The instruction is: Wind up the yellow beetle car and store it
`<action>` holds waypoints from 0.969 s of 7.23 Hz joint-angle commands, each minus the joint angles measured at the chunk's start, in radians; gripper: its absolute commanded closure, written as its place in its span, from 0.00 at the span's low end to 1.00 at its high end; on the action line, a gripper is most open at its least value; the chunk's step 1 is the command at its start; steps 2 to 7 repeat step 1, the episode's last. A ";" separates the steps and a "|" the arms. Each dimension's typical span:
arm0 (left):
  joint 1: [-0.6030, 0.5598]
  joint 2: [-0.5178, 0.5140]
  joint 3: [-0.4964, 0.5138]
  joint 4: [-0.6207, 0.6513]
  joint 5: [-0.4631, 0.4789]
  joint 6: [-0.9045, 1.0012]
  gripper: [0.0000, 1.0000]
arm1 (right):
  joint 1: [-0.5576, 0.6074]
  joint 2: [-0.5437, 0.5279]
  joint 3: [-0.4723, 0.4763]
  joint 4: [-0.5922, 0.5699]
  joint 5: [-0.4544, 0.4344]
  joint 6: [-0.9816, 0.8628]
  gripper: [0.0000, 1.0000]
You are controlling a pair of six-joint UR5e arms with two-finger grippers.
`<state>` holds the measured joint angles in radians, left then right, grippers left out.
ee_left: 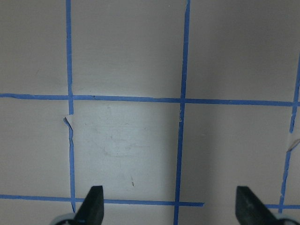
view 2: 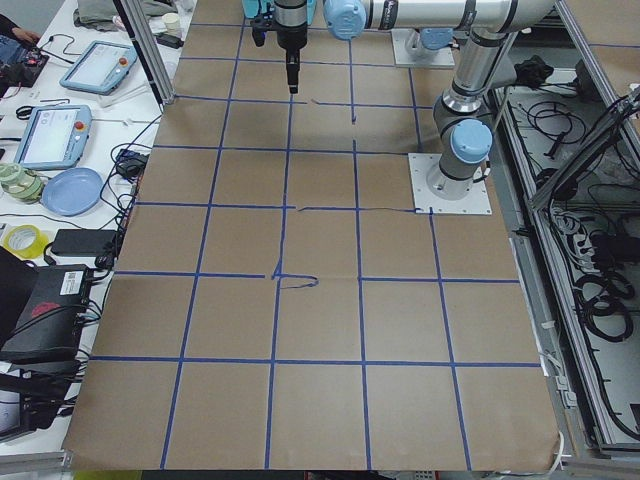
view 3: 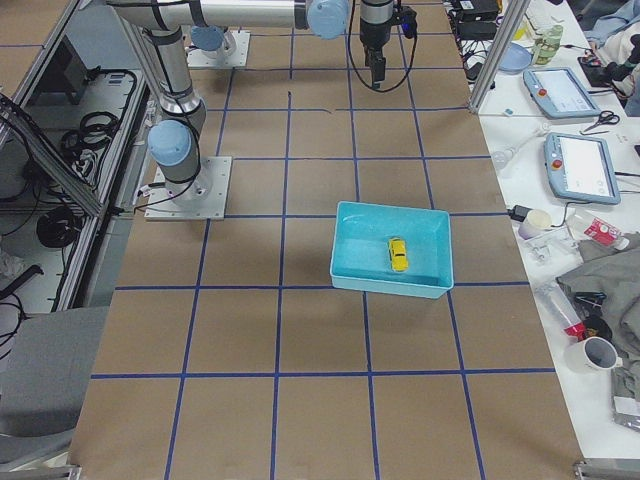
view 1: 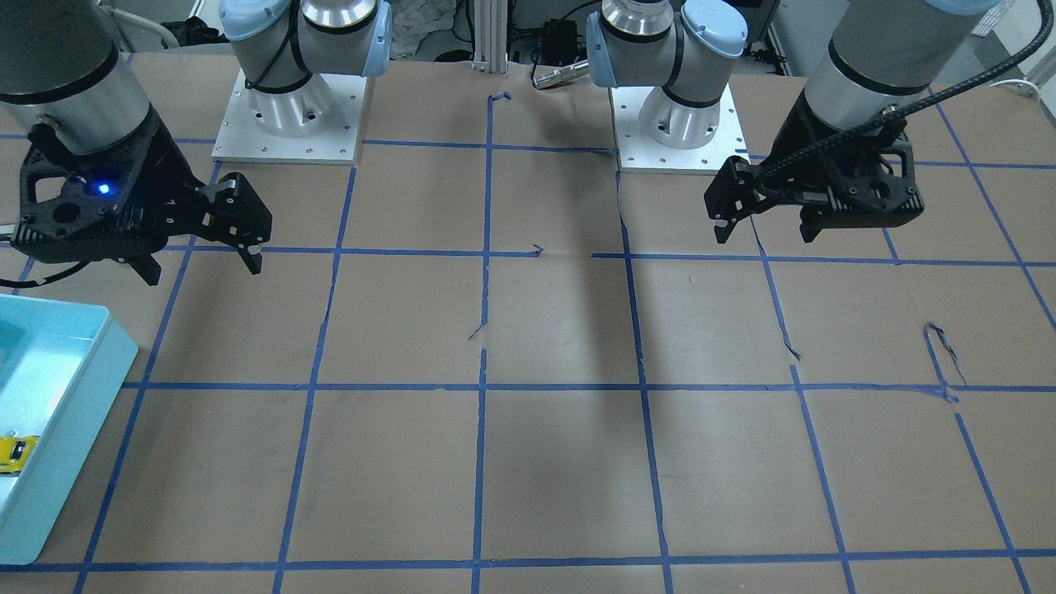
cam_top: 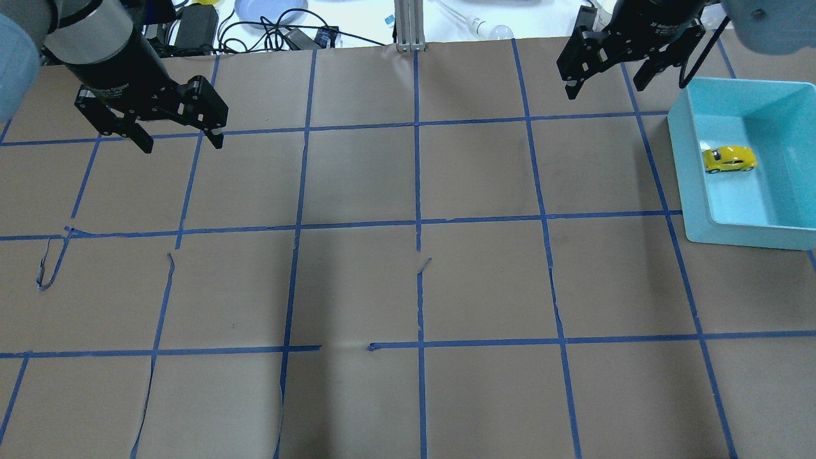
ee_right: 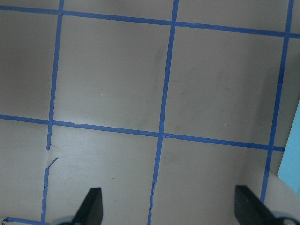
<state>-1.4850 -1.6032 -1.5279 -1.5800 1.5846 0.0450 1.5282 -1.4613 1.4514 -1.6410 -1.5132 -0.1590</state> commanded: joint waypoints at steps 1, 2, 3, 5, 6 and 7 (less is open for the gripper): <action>-0.001 0.000 0.000 0.000 -0.001 0.000 0.00 | 0.024 -0.014 0.015 0.003 -0.005 0.012 0.00; -0.001 0.000 0.000 0.000 -0.001 0.000 0.00 | 0.024 -0.014 0.015 0.003 -0.005 0.012 0.00; -0.001 0.000 0.000 0.000 -0.001 0.000 0.00 | 0.024 -0.014 0.015 0.003 -0.005 0.012 0.00; -0.001 0.000 0.000 0.000 -0.001 0.000 0.00 | 0.024 -0.014 0.015 0.003 -0.005 0.012 0.00; -0.001 0.000 0.000 0.000 -0.001 0.000 0.00 | 0.024 -0.014 0.015 0.003 -0.005 0.012 0.00; -0.001 0.000 0.000 0.000 -0.001 0.000 0.00 | 0.024 -0.014 0.015 0.003 -0.005 0.012 0.00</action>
